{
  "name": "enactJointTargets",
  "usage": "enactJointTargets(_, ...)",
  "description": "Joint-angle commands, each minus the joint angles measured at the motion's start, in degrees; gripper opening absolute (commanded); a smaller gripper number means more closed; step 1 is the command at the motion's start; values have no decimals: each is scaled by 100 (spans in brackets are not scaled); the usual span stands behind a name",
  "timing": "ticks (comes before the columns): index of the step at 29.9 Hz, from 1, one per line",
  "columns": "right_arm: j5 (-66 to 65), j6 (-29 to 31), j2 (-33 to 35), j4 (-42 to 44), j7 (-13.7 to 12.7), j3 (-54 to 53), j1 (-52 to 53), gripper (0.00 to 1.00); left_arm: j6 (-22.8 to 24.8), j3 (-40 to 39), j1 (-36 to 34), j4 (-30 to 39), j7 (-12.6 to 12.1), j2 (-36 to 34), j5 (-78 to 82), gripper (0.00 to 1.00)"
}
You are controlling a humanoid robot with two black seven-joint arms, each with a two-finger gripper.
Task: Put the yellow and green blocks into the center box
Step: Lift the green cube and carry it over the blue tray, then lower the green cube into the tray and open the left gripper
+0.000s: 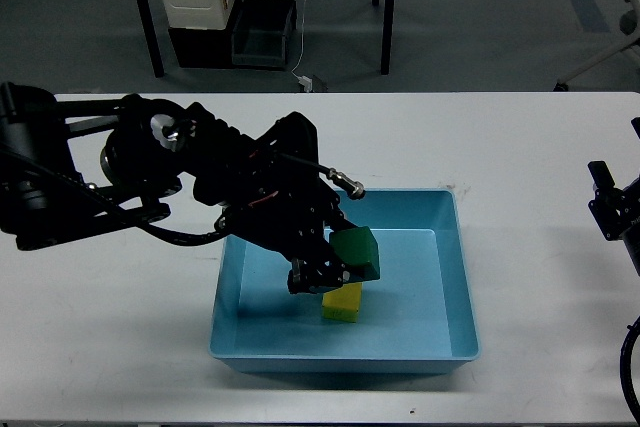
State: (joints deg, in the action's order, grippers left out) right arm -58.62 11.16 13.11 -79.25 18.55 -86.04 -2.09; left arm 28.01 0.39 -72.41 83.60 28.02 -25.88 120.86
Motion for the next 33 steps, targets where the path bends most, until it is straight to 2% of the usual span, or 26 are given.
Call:
enactJointTargets(1, -1, 0, -1, -3, 8, -1, -19, 100, -1, 128, 69, -790, -2, 496, 393, 27)
enactJointTargets(7, -1, 0, -36, -3, 8, -1, -37, 100, -1, 594, 78, -1196, -2, 567, 414, 31)
enactJointTargets(11, -1, 0, -81, -11, -1, 8, -28, 100, -1, 594, 175, -1284, -2, 549, 414, 41)
enactJointTargets(16, -1, 17, -116, -11, -1, 17, -28, 100, -1, 594, 262, -1285, -2, 541, 414, 76)
enactJointTargets(20, -1, 18, -116, -11, -1, 8, -28, 100, -1, 506, 298, -1355, -2, 549, 414, 87)
enactJointTargets(26, -1, 35, -107, -29, -1, 17, -19, 100, -1, 252, 298, -1381, -2, 541, 377, 97)
enactJointTargets(30, -1, 61, -142, -73, 43, 17, 16, 100, -1, -266, 289, -1381, -2, 462, -534, 99)
enactJointTargets(33, -1, 88, -247, -117, 227, 96, 60, 100, -1, -793, 324, -1373, -2, 365, -1719, 99)
